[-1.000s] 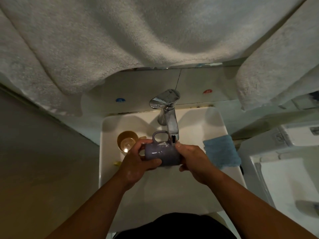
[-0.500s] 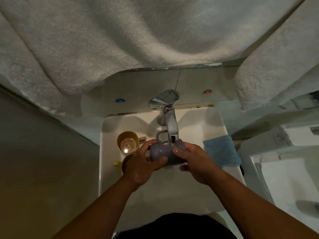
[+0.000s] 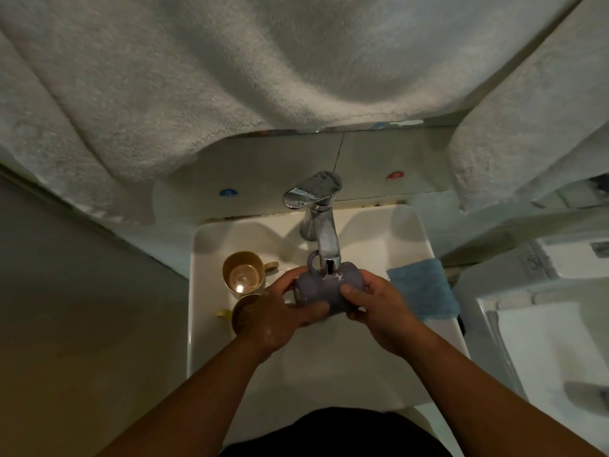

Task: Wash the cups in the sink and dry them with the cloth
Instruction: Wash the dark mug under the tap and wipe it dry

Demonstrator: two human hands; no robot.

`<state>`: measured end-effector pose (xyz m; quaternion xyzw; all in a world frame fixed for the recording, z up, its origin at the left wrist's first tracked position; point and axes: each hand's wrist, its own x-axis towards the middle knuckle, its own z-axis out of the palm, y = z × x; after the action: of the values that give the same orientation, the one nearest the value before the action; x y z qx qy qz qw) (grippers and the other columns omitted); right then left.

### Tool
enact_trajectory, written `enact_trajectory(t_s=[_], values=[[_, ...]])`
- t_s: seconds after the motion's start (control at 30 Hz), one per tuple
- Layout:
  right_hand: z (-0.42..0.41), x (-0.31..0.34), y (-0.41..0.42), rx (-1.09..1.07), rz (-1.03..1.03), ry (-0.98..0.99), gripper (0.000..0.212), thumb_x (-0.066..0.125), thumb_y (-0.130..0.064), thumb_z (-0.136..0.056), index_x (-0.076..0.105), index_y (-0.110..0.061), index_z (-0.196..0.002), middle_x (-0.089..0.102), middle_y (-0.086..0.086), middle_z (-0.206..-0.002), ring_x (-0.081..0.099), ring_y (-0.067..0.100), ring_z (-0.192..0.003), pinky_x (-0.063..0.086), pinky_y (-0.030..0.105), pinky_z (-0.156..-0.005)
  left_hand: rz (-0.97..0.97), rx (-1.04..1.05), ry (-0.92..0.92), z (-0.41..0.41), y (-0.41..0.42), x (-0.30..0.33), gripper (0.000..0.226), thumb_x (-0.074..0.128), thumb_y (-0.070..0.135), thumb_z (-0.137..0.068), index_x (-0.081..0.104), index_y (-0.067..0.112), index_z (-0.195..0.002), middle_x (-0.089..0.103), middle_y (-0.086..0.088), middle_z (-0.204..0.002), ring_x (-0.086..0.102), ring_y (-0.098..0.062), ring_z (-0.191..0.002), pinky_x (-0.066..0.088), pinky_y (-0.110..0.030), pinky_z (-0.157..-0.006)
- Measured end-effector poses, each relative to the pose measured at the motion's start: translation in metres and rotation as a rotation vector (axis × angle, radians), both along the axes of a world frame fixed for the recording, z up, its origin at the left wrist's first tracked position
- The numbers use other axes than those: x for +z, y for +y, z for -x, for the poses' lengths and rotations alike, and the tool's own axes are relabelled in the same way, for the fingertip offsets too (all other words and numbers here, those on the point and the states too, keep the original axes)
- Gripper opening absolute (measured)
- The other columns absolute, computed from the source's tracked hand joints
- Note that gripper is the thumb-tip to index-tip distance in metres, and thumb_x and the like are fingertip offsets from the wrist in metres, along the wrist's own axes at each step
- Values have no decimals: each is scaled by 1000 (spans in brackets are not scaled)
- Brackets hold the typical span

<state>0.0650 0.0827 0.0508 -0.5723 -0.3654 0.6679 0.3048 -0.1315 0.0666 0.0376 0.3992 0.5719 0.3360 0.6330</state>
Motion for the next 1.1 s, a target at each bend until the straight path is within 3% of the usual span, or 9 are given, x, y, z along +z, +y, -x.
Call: enact_trajectory(t_s=[0.13, 0.27, 0.37, 0.5, 0.73, 0.83, 0.9, 1.03, 1.1], values=[[-8, -2, 1, 48, -26, -18, 22, 64, -14, -94, 67, -12, -115, 72, 15, -106, 61, 21, -87, 47, 33, -71, 202, 50, -180, -8, 2, 3, 43, 74, 29, -88, 59, 35, -128, 61, -4, -132, 66, -32, -113, 62, -49, -81], [-10, -6, 0, 65, -40, -47, 17, 59, -9, -97, 67, -12, -111, 74, 8, -101, 65, 20, -86, 51, 33, -72, 294, 4, -289, -5, 1, 0, 60, 83, 27, -74, 60, 34, -129, 63, -10, -130, 68, -35, -110, 61, -45, -79], [-1, -5, -2, 17, -83, -110, 12, 57, -15, -100, 64, -16, -110, 72, 8, -105, 67, 23, -93, 55, 30, -72, 252, -7, -217, -3, -2, -7, 76, 90, 2, -68, 58, 39, -127, 61, -7, -129, 67, -33, -112, 62, -46, -82], [16, -1, -3, -45, -105, -235, 27, 42, -29, -107, 67, -21, -100, 72, 6, -100, 68, 21, -91, 58, 32, -69, 84, -133, 75, 0, -5, -7, 88, 94, 20, -62, 50, 45, -135, 60, 9, -133, 64, -22, -115, 62, -43, -87], [22, -1, -7, 79, -220, -284, 24, 81, -19, -83, 62, -30, -94, 71, -13, -84, 68, 3, -80, 56, 19, -68, 98, -3, 29, -3, -7, 1, 68, 90, 15, -73, 59, 30, -132, 65, 1, -122, 69, -22, -102, 64, -40, -73], [26, -4, -3, -9, -206, -377, 6, 63, -32, -97, 65, -29, -91, 71, -6, -86, 69, 11, -82, 61, 32, -75, 80, -16, 69, -2, -6, 4, 69, 92, 14, -69, 60, 31, -128, 65, 3, -118, 68, -22, -99, 65, -42, -72], [26, -6, -2, -45, -175, -433, 23, 53, -41, -100, 66, -27, -89, 71, -3, -86, 69, 17, -83, 61, 41, -77, 68, -35, 96, -4, -7, 4, 70, 92, 15, -69, 58, 34, -127, 63, 5, -118, 66, -22, -101, 65, -42, -72], [27, 0, -7, 113, -229, -365, 19, 75, -28, -88, 59, -35, -95, 68, -12, -91, 66, 4, -84, 55, 21, -73, 66, -1, 119, -3, -10, 2, 67, 91, 15, -70, 59, 35, -126, 66, 5, -116, 69, -20, -97, 65, -42, -71], [27, -1, -3, 77, -223, -420, 6, 68, -30, -93, 62, -32, -93, 69, -7, -90, 67, 11, -84, 56, 27, -72, 62, -17, 141, -2, -10, 4, 67, 91, 14, -70, 58, 33, -126, 65, 5, -116, 68, -20, -97, 65, -43, -72]])
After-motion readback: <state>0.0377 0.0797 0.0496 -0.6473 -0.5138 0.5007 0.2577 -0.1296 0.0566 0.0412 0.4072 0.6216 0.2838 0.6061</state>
